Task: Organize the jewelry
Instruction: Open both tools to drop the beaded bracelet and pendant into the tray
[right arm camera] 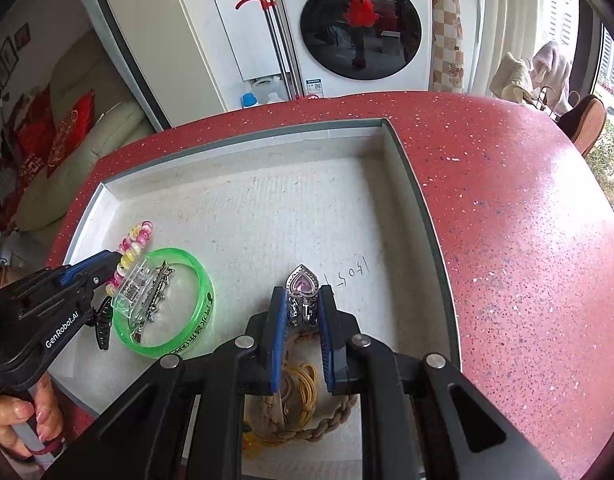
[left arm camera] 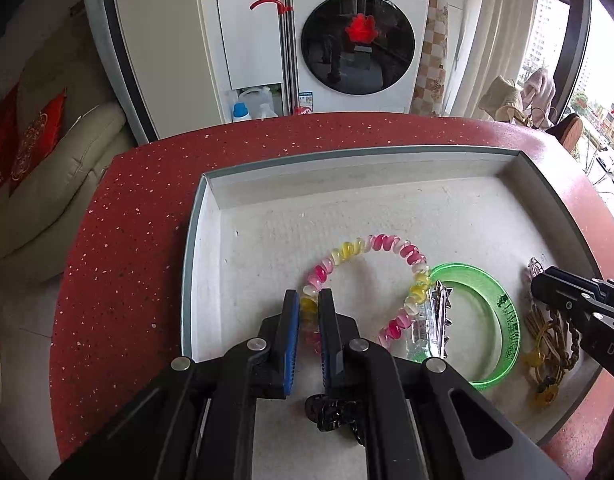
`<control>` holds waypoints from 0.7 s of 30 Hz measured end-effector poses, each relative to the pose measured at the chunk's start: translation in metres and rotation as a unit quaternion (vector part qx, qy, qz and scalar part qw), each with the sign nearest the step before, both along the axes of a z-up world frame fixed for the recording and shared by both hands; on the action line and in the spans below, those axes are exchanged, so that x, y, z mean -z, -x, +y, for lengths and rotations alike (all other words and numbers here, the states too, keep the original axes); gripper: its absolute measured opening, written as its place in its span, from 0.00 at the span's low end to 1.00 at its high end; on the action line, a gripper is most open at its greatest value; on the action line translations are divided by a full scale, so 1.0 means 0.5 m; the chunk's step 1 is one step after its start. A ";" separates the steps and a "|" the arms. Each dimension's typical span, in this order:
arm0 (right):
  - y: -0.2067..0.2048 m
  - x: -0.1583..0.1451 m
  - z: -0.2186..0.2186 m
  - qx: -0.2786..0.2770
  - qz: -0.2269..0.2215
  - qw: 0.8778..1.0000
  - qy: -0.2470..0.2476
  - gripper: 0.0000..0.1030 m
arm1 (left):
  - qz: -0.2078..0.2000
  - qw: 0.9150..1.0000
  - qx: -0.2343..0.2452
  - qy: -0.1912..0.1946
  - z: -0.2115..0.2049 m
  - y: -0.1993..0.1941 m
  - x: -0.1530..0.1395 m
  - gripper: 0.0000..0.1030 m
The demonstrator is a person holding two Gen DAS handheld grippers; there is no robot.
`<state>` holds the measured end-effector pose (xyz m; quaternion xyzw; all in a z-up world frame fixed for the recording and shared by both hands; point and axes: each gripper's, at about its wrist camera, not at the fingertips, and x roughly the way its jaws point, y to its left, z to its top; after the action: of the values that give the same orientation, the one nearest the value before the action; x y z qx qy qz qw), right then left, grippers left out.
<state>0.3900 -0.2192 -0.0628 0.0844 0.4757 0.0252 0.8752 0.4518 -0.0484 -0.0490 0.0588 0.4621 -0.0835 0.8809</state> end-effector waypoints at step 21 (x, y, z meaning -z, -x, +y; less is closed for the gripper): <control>0.034 -0.058 -0.026 0.008 -0.044 0.996 -0.071 0.42 | -0.053 0.998 -0.013 0.008 0.006 0.033 -0.068 0.28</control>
<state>0.3727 -0.2324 -0.0340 0.1491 0.4330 0.0553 0.8872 0.4351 -0.0453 -0.0148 0.0497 0.4145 -0.0723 0.9058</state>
